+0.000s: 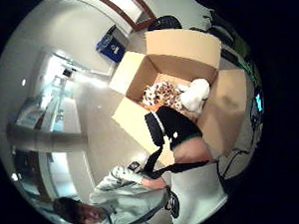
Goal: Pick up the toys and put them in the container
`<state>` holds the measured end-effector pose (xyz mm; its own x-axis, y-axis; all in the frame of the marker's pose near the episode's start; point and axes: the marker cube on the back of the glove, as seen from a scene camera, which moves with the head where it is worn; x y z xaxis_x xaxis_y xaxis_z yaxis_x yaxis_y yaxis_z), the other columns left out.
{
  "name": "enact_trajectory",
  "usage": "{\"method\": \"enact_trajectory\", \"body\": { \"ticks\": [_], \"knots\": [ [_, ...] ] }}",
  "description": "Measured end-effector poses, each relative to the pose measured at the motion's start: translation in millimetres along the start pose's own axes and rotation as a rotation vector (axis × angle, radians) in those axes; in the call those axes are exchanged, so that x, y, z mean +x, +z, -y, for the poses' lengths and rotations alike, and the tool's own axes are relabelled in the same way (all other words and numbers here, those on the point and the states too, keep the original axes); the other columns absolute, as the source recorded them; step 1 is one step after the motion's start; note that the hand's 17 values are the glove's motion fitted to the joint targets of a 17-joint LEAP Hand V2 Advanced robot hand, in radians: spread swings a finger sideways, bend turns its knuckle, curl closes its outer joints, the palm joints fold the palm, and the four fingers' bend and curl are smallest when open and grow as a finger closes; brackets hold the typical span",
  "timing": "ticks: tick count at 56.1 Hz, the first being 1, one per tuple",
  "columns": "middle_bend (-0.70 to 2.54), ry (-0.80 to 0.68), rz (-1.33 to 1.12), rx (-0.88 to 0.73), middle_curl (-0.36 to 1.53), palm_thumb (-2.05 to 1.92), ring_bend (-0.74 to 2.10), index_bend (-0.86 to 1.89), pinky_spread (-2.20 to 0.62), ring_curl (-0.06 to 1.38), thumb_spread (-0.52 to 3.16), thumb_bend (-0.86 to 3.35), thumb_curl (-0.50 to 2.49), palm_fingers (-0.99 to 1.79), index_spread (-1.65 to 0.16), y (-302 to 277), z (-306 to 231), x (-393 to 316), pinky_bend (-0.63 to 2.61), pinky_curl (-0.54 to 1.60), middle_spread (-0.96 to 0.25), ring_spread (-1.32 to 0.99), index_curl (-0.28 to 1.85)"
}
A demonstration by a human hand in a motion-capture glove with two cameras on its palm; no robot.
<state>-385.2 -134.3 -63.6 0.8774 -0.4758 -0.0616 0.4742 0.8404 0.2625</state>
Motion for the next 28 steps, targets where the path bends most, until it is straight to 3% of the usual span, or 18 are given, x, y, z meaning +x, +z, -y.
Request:
{"method": "enact_trajectory", "body": {
  "ticks": [28],
  "knots": [
    [0.28, 0.087, -0.033, 0.014, 0.6, 0.18, 0.48, 0.17, -0.03, 0.36, 1.38, -0.01, 0.43, 0.06, -0.2, -24.7, -37.6, 66.5, 0.73, 0.33, -0.09, -0.16, 0.33]
  ]
}}
